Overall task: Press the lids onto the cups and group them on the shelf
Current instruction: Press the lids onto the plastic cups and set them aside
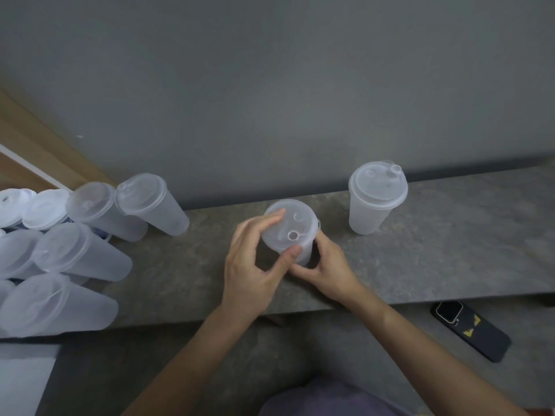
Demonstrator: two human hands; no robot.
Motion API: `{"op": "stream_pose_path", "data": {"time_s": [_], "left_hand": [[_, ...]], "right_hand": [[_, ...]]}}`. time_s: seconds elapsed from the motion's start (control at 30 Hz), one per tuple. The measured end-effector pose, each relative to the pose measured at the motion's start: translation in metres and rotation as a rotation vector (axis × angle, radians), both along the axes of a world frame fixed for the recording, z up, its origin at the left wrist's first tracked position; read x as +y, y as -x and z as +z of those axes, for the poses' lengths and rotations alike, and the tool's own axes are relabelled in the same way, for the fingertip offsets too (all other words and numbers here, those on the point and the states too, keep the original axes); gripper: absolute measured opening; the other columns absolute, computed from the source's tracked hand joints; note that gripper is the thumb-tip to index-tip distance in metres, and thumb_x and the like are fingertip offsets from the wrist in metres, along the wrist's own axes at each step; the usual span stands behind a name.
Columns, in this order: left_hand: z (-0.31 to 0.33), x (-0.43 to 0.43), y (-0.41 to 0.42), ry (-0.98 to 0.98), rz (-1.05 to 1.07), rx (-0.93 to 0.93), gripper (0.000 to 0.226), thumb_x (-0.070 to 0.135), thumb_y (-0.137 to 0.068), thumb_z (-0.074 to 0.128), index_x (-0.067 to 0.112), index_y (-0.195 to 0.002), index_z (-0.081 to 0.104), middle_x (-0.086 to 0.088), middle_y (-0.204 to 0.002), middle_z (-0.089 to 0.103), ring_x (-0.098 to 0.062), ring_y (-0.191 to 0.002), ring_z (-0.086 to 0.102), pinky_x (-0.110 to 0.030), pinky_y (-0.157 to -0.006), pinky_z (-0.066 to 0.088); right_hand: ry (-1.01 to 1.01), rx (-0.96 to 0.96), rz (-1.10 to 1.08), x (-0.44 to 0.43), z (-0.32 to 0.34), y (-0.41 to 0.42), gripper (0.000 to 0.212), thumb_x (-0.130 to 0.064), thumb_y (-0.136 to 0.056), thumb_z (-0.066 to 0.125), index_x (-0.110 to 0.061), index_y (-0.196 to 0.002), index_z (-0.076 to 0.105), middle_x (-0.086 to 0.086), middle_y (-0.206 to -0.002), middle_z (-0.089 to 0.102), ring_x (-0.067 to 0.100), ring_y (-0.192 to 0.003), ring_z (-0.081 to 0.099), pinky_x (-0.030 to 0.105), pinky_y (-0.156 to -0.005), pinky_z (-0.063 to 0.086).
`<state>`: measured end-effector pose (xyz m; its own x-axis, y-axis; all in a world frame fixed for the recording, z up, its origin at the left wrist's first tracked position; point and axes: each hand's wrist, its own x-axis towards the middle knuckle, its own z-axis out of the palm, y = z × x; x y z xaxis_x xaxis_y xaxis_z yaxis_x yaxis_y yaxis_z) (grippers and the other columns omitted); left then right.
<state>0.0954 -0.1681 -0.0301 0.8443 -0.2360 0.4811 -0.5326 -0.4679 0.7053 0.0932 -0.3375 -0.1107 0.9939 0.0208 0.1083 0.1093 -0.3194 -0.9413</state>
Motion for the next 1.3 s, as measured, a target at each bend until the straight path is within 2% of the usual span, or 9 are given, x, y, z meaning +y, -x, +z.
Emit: {"op": "stream_pose_path", "data": {"time_s": [0.13,0.23,0.43,0.57,0.73,0.87,1.03,1.17,1.3], "left_hand": [[-0.001,-0.015,-0.003,0.130,0.049,0.320,0.065,0.052,-0.085,0.070,0.028,-0.142,0.049,0.017,-0.147,0.050,-0.006,-0.139,0.045,-0.025,-0.114,0.039],[-0.007,-0.024,-0.004,0.348,0.002,0.521,0.073,0.054,-0.079,0.069,0.034,-0.144,0.041,0.031,-0.130,0.057,0.003,-0.127,0.054,-0.022,-0.105,0.046],[-0.012,-0.027,-0.009,0.448,-0.017,0.544,0.056,0.038,-0.086,0.067,0.035,-0.139,0.047,0.025,-0.124,0.062,0.002,-0.121,0.058,-0.015,-0.096,0.047],[-0.021,-0.022,-0.015,0.548,0.025,0.582,0.040,0.037,-0.096,0.047,0.021,-0.132,0.057,0.008,-0.126,0.066,-0.005,-0.122,0.059,-0.017,-0.097,0.045],[-0.027,-0.038,-0.002,0.522,0.103,0.508,0.049,0.048,-0.099,0.039,0.016,-0.130,0.056,0.009,-0.121,0.068,-0.005,-0.116,0.062,-0.017,-0.097,0.046],[-0.020,-0.040,-0.007,0.595,0.141,0.645,0.044,0.036,-0.112,0.027,0.022,-0.115,0.068,0.016,-0.105,0.075,0.003,-0.106,0.066,-0.012,-0.088,0.047],[-0.021,-0.042,-0.012,0.590,0.167,0.663,0.041,0.025,-0.111,0.029,0.022,-0.108,0.070,0.017,-0.099,0.076,0.003,-0.100,0.068,-0.011,-0.084,0.048],[-0.030,-0.038,-0.006,0.552,0.122,0.552,0.040,0.027,-0.109,0.030,0.014,-0.121,0.066,0.007,-0.115,0.073,-0.009,-0.113,0.065,-0.019,-0.095,0.049],[-0.017,-0.034,-0.020,0.527,0.085,0.557,0.035,0.018,-0.108,0.035,0.014,-0.110,0.070,0.007,-0.106,0.075,-0.007,-0.104,0.068,-0.018,-0.088,0.049]], "right_hand": [[0.011,-0.006,0.009,0.000,0.001,0.001,0.075,-0.040,-0.082,0.086,-0.026,-0.146,0.048,-0.018,-0.138,0.061,0.000,-0.127,0.058,0.031,-0.107,0.051],[0.010,-0.014,-0.004,0.001,0.001,0.002,0.075,-0.037,-0.082,0.087,-0.024,-0.146,0.050,-0.017,-0.137,0.062,0.001,-0.127,0.059,0.033,-0.106,0.052],[0.022,0.006,-0.022,0.001,-0.001,0.001,0.073,-0.034,-0.082,0.087,-0.026,-0.145,0.051,-0.016,-0.136,0.063,0.002,-0.126,0.060,0.034,-0.106,0.052],[0.047,0.049,-0.006,0.000,-0.002,0.001,0.071,-0.033,-0.075,0.085,-0.029,-0.139,0.054,-0.017,-0.129,0.065,0.000,-0.121,0.060,0.040,-0.103,0.053],[0.011,0.043,-0.028,0.005,-0.001,0.001,0.092,-0.060,-0.071,0.086,-0.030,-0.143,0.037,-0.016,-0.137,0.059,-0.001,-0.124,0.059,0.027,-0.102,0.052],[0.009,0.076,-0.050,0.002,-0.003,0.003,0.084,-0.044,-0.073,0.091,-0.039,-0.132,0.032,-0.019,-0.132,0.059,-0.001,-0.121,0.060,0.033,-0.100,0.055],[-0.005,0.001,-0.047,0.000,-0.008,-0.001,0.083,-0.020,-0.071,0.090,-0.026,-0.141,0.046,-0.009,-0.132,0.064,0.008,-0.123,0.062,0.044,-0.102,0.054],[-0.061,-0.029,-0.071,0.005,-0.006,-0.002,0.098,-0.042,-0.065,0.098,-0.027,-0.145,0.045,-0.004,-0.138,0.060,0.014,-0.130,0.059,0.041,-0.106,0.052],[-0.039,0.041,-0.059,0.002,-0.008,0.000,0.104,-0.045,-0.064,0.098,-0.029,-0.146,0.037,-0.013,-0.140,0.057,0.004,-0.129,0.057,0.033,-0.106,0.051]]}}
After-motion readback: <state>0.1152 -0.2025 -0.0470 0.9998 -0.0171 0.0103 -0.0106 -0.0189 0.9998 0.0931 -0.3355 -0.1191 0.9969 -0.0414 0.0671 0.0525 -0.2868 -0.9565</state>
